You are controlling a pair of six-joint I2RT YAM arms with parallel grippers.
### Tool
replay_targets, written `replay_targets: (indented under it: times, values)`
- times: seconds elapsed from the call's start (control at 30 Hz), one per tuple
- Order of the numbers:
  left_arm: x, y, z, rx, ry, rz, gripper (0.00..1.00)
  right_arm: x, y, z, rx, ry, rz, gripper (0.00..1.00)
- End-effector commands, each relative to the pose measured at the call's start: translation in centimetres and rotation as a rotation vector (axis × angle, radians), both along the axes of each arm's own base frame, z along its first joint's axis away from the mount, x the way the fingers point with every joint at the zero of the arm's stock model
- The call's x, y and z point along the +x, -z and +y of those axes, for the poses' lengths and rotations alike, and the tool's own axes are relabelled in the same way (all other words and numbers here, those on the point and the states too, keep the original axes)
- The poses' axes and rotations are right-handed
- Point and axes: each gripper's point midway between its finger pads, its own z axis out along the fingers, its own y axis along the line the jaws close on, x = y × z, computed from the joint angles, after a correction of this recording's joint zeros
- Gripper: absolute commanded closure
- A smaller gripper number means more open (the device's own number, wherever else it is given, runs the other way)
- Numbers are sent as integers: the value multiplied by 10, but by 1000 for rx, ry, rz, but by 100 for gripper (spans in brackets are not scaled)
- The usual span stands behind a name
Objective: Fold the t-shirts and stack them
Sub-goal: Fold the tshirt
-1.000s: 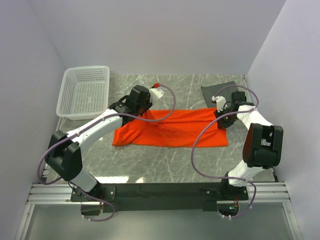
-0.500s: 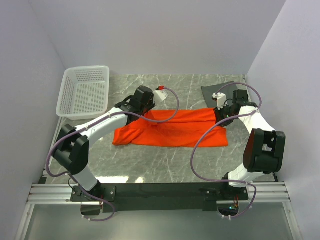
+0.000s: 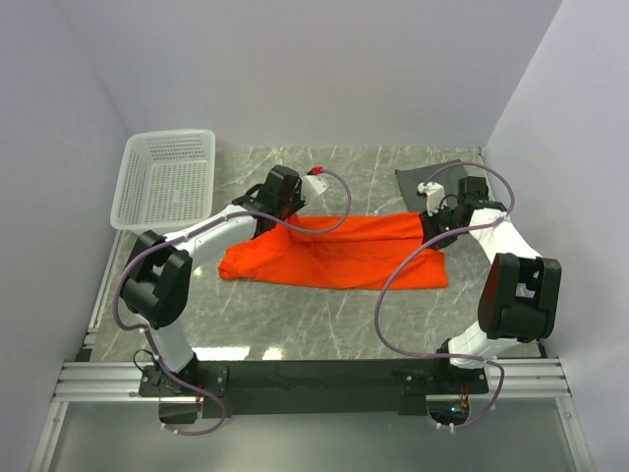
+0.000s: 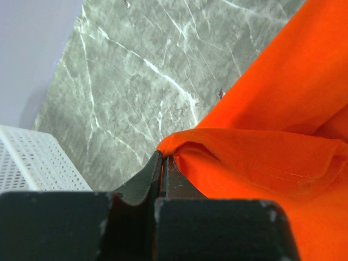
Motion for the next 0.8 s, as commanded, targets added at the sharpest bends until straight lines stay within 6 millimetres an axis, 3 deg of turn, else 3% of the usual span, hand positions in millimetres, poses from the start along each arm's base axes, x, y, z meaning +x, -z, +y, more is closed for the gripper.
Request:
replay_targets:
  times: [0.0,0.77]
  values:
    - [14,-20,-12,-65,10,-53,99,6,-13,4,14,-8,-45,72]
    - [11,-17,2,-76,-71,-51,99,4,-11,6,20,-15,-35,71]
